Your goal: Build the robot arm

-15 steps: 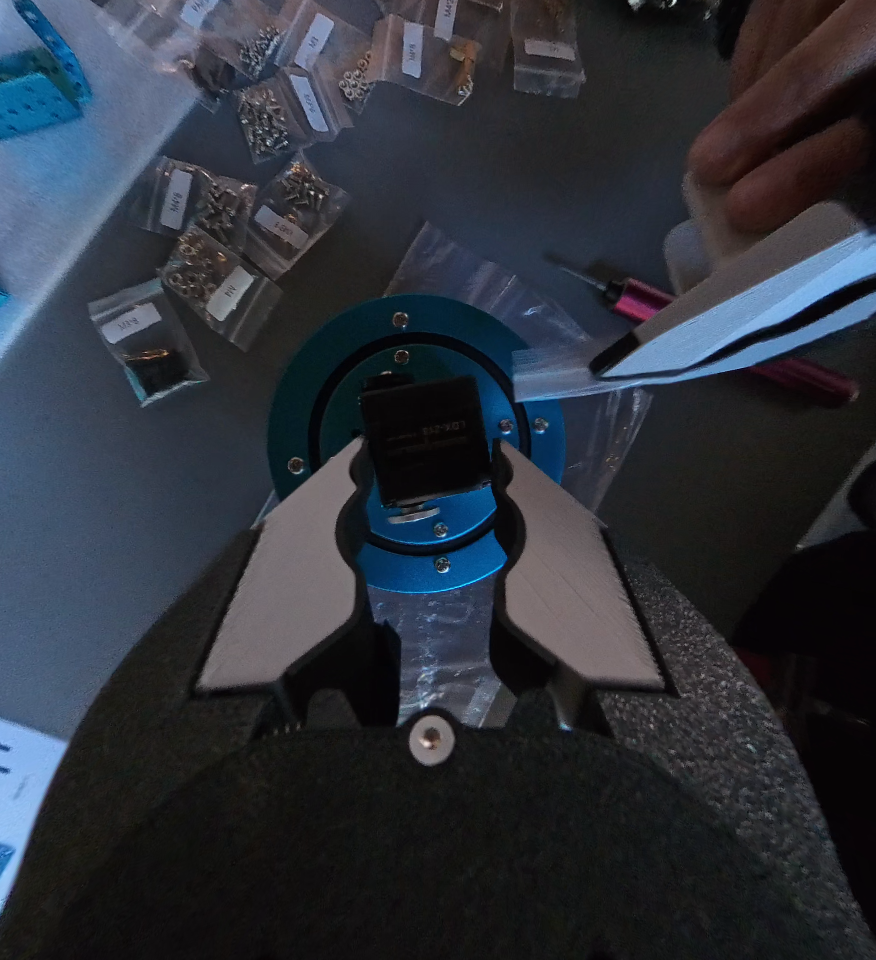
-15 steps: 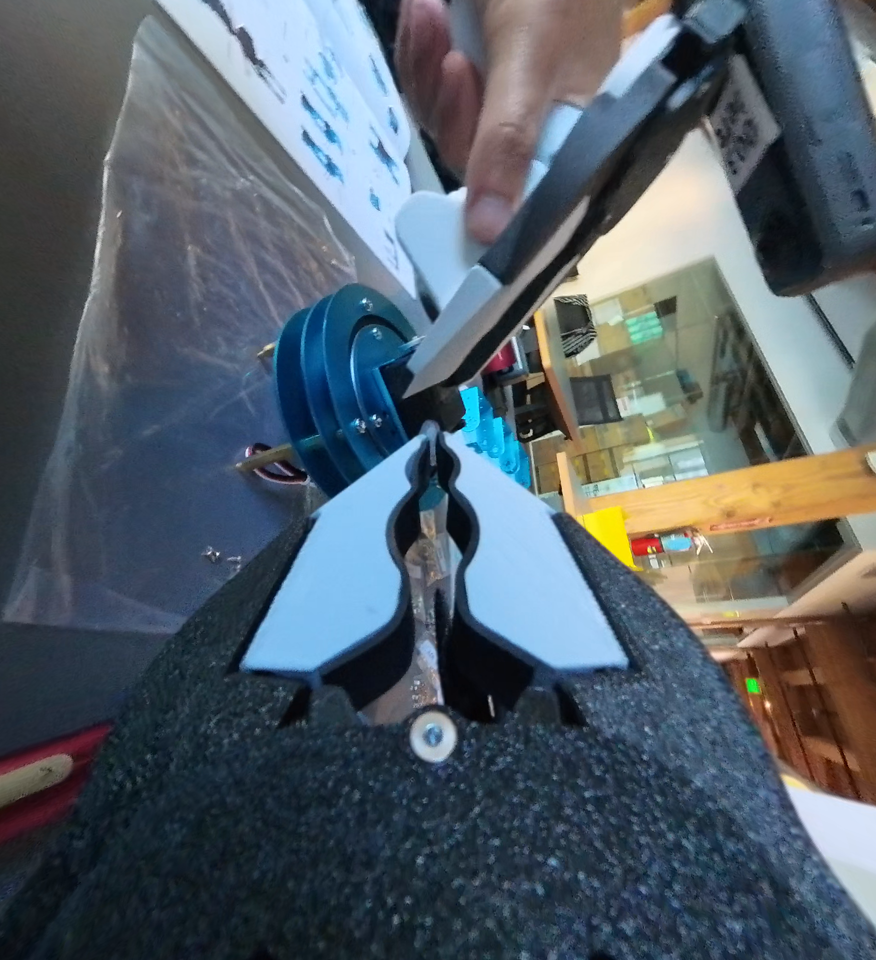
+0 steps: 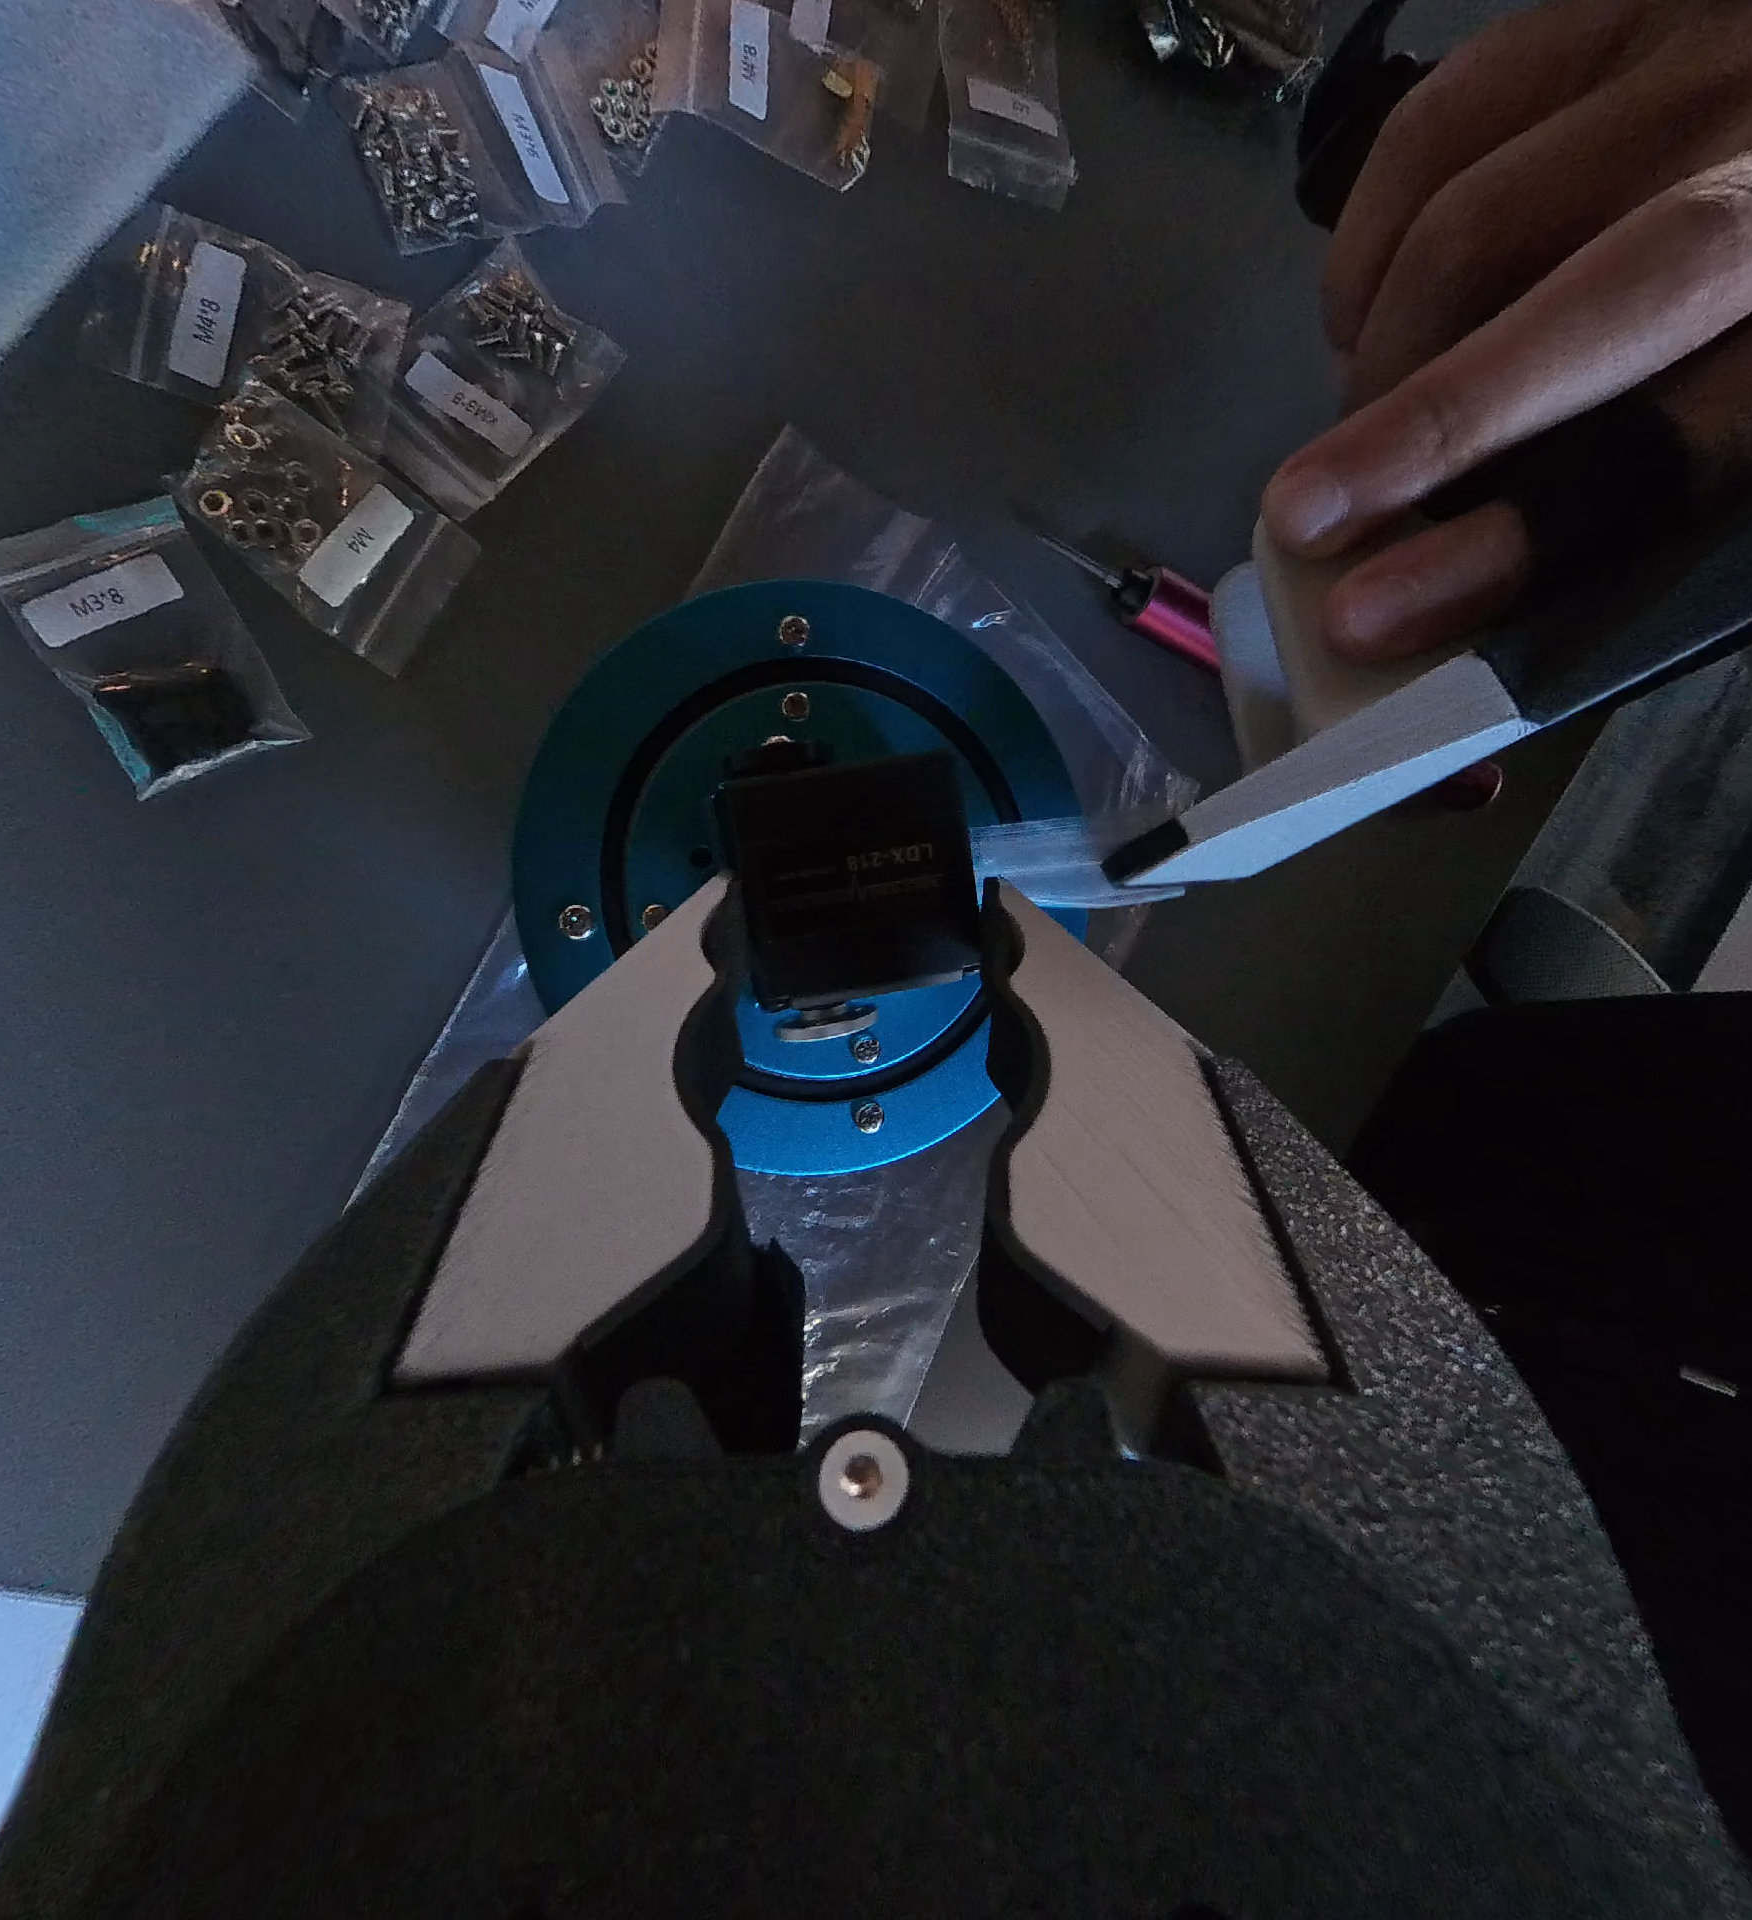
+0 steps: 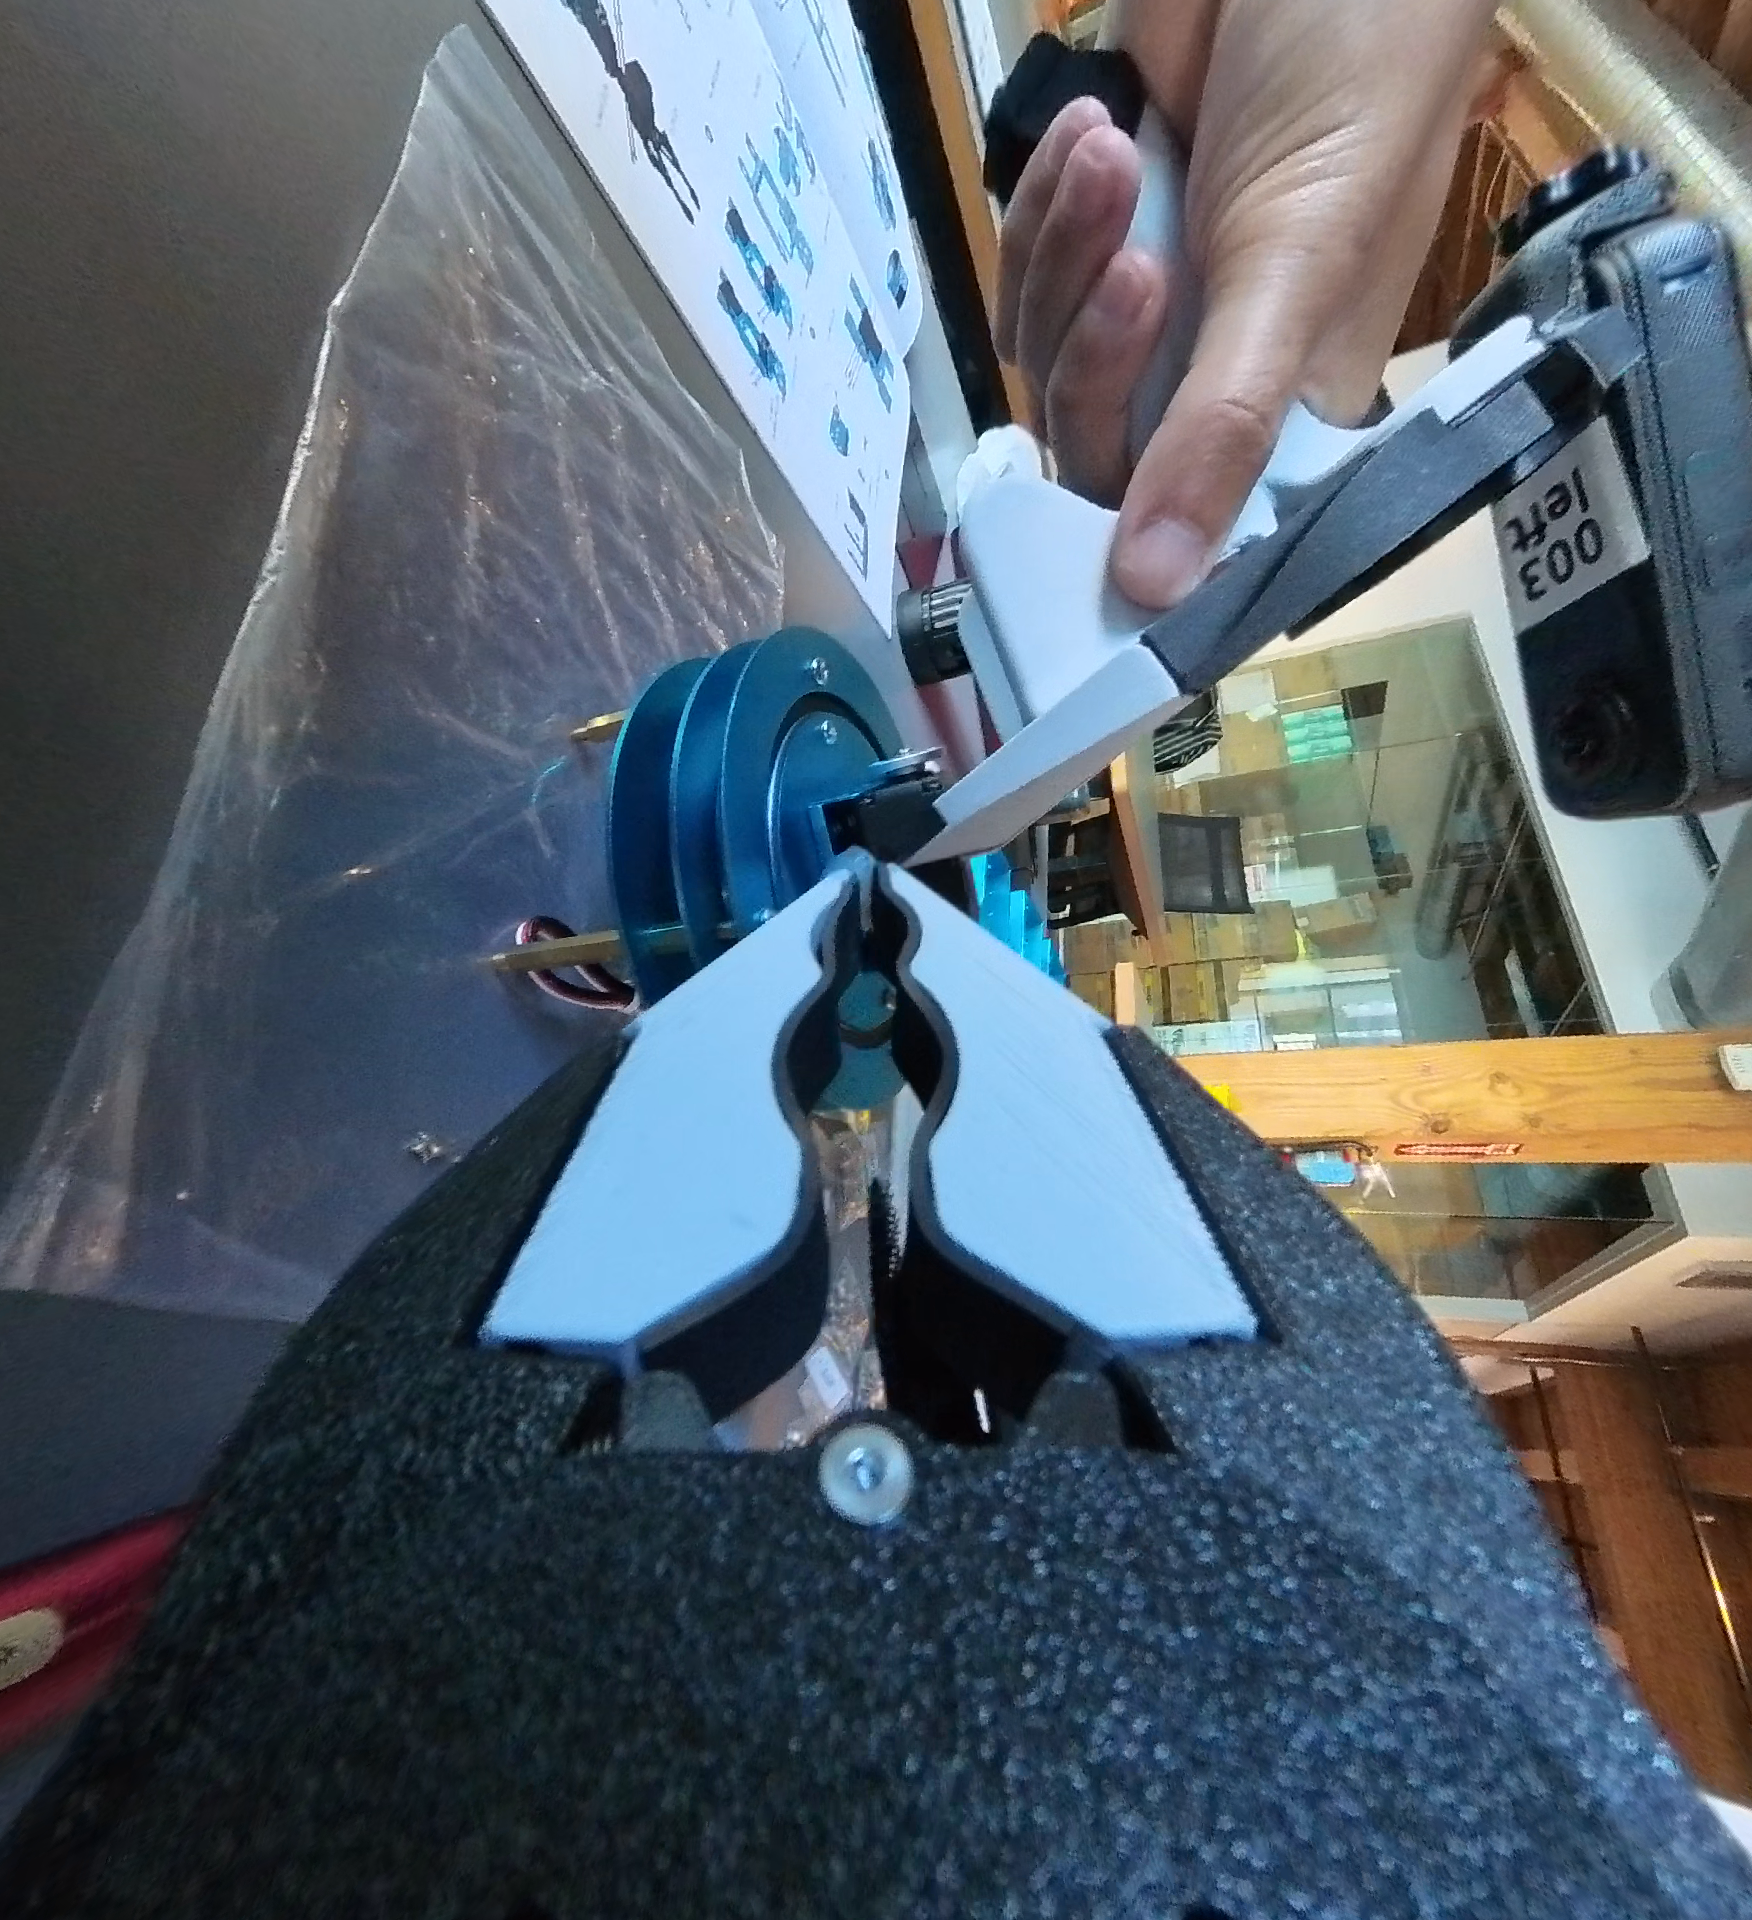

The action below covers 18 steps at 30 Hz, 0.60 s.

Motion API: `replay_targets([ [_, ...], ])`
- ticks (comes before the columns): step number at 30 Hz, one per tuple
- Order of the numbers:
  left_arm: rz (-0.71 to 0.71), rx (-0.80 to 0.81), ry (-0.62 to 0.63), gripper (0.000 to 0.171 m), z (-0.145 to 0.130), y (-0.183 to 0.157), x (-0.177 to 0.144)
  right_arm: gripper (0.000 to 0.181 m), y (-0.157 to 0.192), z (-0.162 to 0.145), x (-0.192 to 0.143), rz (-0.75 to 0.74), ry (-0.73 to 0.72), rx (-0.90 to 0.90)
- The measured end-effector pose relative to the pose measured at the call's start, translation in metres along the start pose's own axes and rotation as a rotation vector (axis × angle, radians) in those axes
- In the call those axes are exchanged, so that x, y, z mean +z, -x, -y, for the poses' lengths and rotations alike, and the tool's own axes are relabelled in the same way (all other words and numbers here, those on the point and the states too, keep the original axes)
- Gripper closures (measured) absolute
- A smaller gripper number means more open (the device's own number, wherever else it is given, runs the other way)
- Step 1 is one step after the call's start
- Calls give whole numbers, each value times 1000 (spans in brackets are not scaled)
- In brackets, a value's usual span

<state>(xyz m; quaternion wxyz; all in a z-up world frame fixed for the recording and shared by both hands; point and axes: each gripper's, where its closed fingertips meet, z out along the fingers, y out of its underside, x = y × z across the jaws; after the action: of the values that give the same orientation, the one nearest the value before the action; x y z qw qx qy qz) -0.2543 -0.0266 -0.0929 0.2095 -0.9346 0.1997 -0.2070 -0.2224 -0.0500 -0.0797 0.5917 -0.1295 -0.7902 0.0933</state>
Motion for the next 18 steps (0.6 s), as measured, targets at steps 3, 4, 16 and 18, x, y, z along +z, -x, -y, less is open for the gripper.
replay_targets([
  [3, 37, 43, 11, 128, 1, 2, -2, 180, -2, 1, 3, 5, 5, -13],
  [4, 50, 58, 7, 128, 2, 3, -5, 180, -2, 1, 4, 9, 6, -10],
  [16, 36, 63, -141, 129, 24, 6, -39, 180, -5, -7, 20, 8, 12, 40],
  [18, 41, 58, -155, 129, 22, 7, -34, 180, -3, -9, 23, 45, 17, 74],
])
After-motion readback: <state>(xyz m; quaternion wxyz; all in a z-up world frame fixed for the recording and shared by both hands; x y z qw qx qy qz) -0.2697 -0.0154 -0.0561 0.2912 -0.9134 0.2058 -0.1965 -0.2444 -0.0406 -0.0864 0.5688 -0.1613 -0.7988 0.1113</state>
